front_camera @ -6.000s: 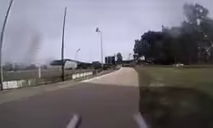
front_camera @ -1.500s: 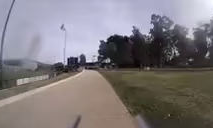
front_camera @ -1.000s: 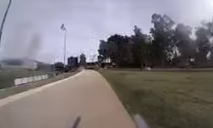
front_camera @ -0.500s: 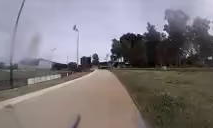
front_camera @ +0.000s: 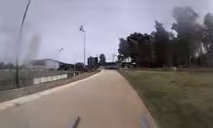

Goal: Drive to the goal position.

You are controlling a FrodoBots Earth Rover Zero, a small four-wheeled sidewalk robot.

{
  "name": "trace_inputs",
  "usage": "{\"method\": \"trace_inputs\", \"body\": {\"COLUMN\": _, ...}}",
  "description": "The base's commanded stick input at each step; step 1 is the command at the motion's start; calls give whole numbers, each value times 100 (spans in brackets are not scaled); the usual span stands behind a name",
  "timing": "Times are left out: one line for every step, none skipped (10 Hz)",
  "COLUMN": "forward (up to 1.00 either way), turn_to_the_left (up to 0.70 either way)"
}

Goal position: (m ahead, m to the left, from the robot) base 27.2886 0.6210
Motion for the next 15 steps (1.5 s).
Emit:
{"method": "trace_inputs", "body": {"forward": 100, "turn_to_the_left": 0}}
{"method": "trace_inputs", "body": {"forward": 100, "turn_to_the_left": 0}}
{"method": "trace_inputs", "body": {"forward": 100, "turn_to_the_left": 0}}
{"method": "trace_inputs", "body": {"forward": 100, "turn_to_the_left": 0}}
{"method": "trace_inputs", "body": {"forward": 100, "turn_to_the_left": -39}}
{"method": "trace_inputs", "body": {"forward": 100, "turn_to_the_left": -28}}
{"method": "trace_inputs", "body": {"forward": 100, "turn_to_the_left": -18}}
{"method": "trace_inputs", "body": {"forward": 100, "turn_to_the_left": -10}}
{"method": "trace_inputs", "body": {"forward": 100, "turn_to_the_left": -4}}
{"method": "trace_inputs", "body": {"forward": 100, "turn_to_the_left": -34}}
{"method": "trace_inputs", "body": {"forward": 100, "turn_to_the_left": -16}}
{"method": "trace_inputs", "body": {"forward": 100, "turn_to_the_left": 0}}
{"method": "trace_inputs", "body": {"forward": 100, "turn_to_the_left": 0}}
{"method": "trace_inputs", "body": {"forward": 100, "turn_to_the_left": 0}}
{"method": "trace_inputs", "body": {"forward": 100, "turn_to_the_left": 0}}
